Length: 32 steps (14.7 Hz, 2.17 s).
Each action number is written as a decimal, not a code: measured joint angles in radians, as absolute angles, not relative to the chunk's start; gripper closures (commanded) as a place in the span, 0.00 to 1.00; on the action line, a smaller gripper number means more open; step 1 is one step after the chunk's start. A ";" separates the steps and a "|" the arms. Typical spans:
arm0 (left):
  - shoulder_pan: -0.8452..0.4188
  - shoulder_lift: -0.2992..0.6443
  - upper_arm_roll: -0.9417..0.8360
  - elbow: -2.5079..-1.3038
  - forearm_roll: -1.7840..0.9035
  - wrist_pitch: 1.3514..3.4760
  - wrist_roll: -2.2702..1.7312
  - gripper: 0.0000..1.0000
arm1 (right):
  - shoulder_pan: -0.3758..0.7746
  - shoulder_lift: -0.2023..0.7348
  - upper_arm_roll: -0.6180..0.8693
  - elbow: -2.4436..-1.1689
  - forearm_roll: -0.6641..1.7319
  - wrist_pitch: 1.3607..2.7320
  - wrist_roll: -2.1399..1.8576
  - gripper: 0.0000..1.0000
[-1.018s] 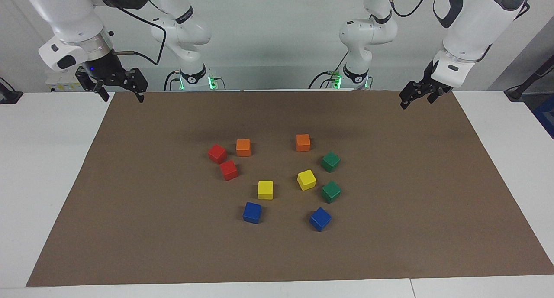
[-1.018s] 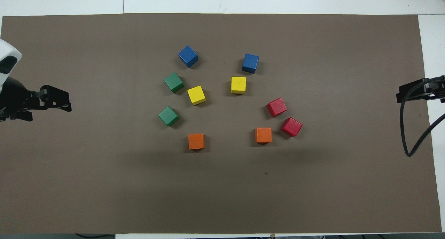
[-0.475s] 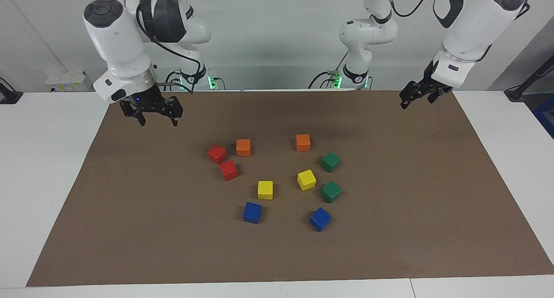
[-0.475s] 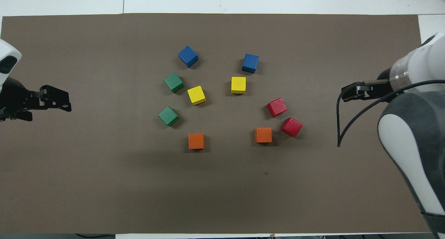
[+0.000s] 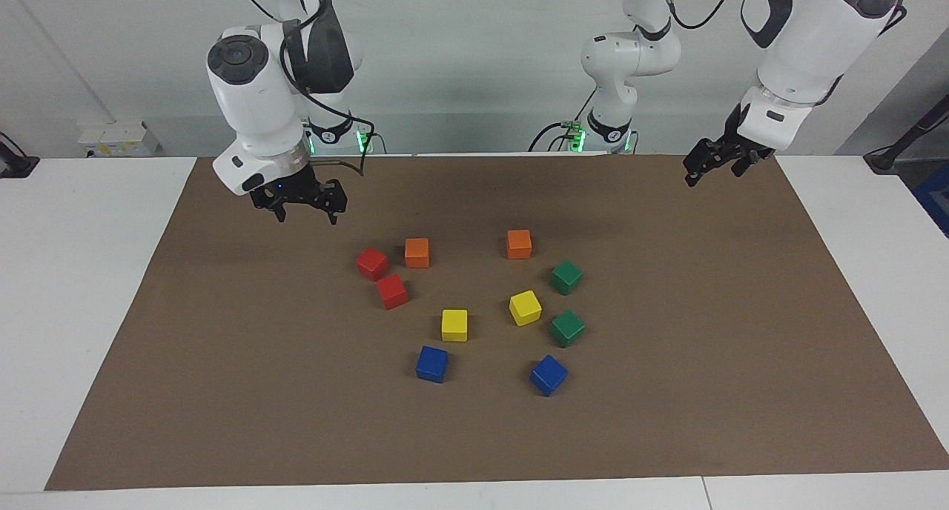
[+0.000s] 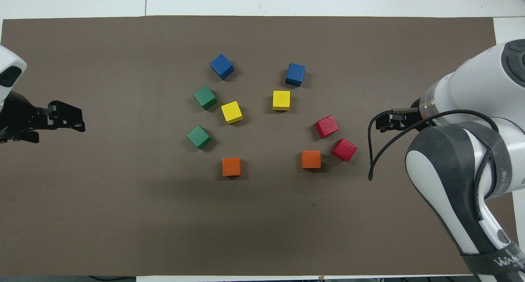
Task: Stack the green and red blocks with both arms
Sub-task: 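Move the right gripper over the red block nearer the robot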
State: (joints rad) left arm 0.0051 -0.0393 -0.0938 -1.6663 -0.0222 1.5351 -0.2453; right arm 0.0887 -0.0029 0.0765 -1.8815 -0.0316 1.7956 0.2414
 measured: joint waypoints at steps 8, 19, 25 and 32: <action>0.005 -0.039 -0.094 -1.666 -0.022 1.535 -0.245 0.00 | 0.133 -0.001 0.079 -1.975 -0.026 1.889 0.301 0.00; 0.005 -0.038 -0.122 -1.666 -0.021 1.492 -0.245 0.00 | 0.191 0.033 0.080 -2.049 -0.021 1.989 0.364 0.00; 0.009 -0.038 -0.109 -1.655 0.011 1.450 -0.245 0.00 | 0.214 0.037 0.080 -2.098 -0.021 2.046 0.381 0.00; 0.004 -0.014 -0.134 -1.678 -0.026 1.561 -0.394 0.00 | 0.217 0.040 0.080 -2.160 -0.021 2.135 0.383 0.00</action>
State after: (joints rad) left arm 0.0036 -0.0138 -0.1338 -1.6777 -0.0262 1.5613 -0.3940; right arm 0.2168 0.0396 0.0799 -2.1604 -0.0210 2.1354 0.3834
